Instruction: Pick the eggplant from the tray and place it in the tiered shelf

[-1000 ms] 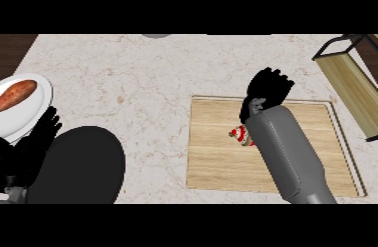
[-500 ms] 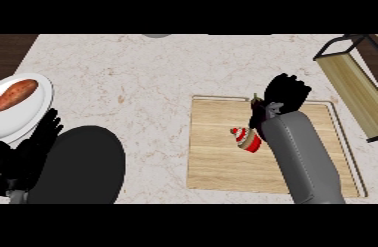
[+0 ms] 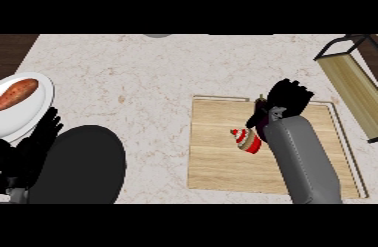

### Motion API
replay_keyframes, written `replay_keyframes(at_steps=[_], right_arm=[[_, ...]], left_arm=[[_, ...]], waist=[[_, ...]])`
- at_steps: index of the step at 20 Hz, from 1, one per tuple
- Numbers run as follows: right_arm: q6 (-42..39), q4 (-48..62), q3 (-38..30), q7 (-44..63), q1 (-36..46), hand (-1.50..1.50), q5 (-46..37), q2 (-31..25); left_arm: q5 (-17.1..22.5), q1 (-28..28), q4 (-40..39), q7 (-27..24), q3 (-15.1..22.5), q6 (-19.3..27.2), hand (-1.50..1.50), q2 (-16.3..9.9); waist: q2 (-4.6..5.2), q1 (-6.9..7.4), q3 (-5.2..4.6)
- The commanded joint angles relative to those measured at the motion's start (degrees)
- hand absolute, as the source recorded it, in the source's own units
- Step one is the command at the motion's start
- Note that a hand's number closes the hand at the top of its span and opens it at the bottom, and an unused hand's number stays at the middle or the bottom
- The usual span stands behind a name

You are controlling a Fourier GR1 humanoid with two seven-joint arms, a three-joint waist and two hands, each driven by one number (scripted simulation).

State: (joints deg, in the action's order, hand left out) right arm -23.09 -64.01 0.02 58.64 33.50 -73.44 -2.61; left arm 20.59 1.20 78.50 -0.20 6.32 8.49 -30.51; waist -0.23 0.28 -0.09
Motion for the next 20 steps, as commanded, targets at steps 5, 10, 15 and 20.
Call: replay_keyframes(at_steps=[5, 10, 15, 20], right_arm=[[4.3, 4.3, -3.9, 1.9, -1.2, 1.5, -0.5, 0.3], [-3.6, 1.4, -2.7, -0.9, -0.8, 1.5, -0.9, -2.6], [1.7, 4.7, 0.1, -1.8, -1.3, 1.5, -5.1, -1.7], [8.2, 4.4, -5.4, -0.4, 3.9, 1.5, -4.2, -2.7]], left_arm=[[-1.7, -3.2, -3.0, 1.0, -2.4, -2.3, 0.0, 1.0], [-3.1, 0.5, 1.3, 1.7, -2.6, -1.0, 0.0, 2.0], [-4.6, 0.0, 0.7, 0.8, -2.4, -2.0, 0.0, 3.8], [-4.3, -0.7, 1.6, 2.9, -3.5, -2.4, 0.0, 4.3]], waist=[[0.33, -0.18, 0.09], [0.16, -0.08, 0.08], [0.29, 0.18, 0.09], [0.38, 0.47, 0.12]])
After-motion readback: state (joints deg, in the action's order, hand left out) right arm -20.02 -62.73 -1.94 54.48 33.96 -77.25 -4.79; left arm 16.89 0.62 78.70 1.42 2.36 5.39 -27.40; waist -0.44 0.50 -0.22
